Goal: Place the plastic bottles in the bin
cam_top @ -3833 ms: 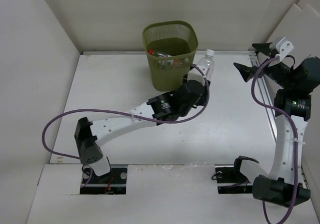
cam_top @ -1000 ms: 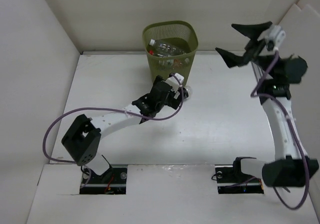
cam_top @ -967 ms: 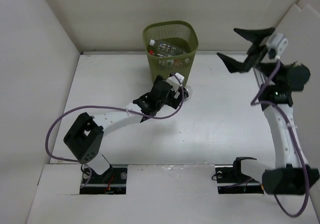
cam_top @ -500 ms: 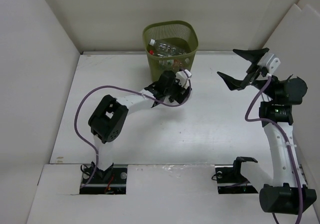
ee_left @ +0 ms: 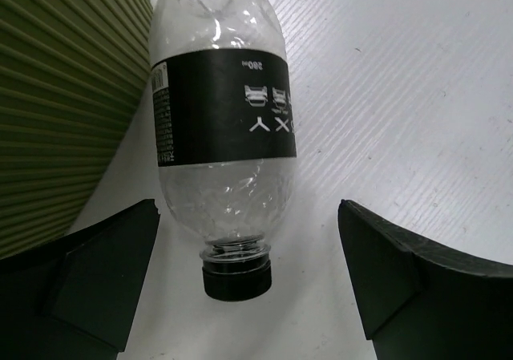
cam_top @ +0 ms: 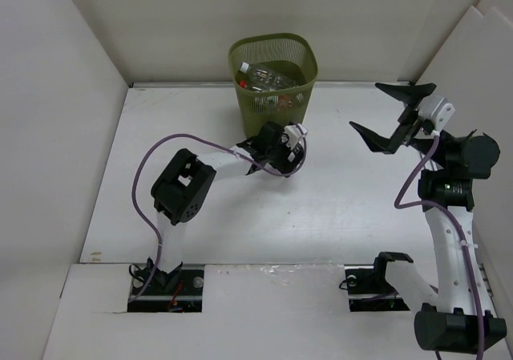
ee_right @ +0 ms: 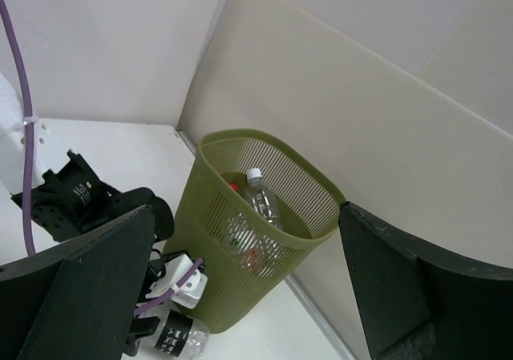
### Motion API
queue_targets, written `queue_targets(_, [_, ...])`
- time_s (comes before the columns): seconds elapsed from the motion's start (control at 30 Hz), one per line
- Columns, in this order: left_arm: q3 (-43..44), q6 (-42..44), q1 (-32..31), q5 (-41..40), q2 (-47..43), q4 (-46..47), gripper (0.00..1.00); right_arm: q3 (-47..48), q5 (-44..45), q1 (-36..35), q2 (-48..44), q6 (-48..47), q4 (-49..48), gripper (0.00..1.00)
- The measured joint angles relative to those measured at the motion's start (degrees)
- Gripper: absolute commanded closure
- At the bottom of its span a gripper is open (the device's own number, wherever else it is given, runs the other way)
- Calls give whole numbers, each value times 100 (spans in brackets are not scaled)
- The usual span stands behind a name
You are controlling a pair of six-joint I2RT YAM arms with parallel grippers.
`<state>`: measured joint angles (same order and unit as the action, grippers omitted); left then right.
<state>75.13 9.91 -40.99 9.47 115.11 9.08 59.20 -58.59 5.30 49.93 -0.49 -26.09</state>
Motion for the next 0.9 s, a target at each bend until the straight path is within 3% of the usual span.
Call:
queue_targets(0.27, [203,-42,59,66,400,-96,17,-2,-20,0,-127,0,15,0])
queue_targets(0.37, [260,-111,61,52,448,-83,24,-2,-22,0,-173,-7,13,0])
queue_targets(0.43, [284,-153,61,28,468,-68,53,-4,-26,0,-188,-13,24,0])
queue_targets(0.47, [291,-177,61,20,474,-68,53,-4,-26,0,-190,-15,26,0])
queue_targets(0.57, [326,-221,59,-2,492,-85,88,-4,-28,0,-195,-24,50,0])
queue_targets(0.6, [332,-254,59,0,492,-87,94,-4,-28,0,-197,-35,59,0])
queue_targets(0.7, [424,-269,31,-20,492,-264,99,-11,-35,39,-210,-66,70,0])
queue_targets(0.9, [555,-435,-214,37,317,-822,100,-44,-190,444,-186,-144,136,0])
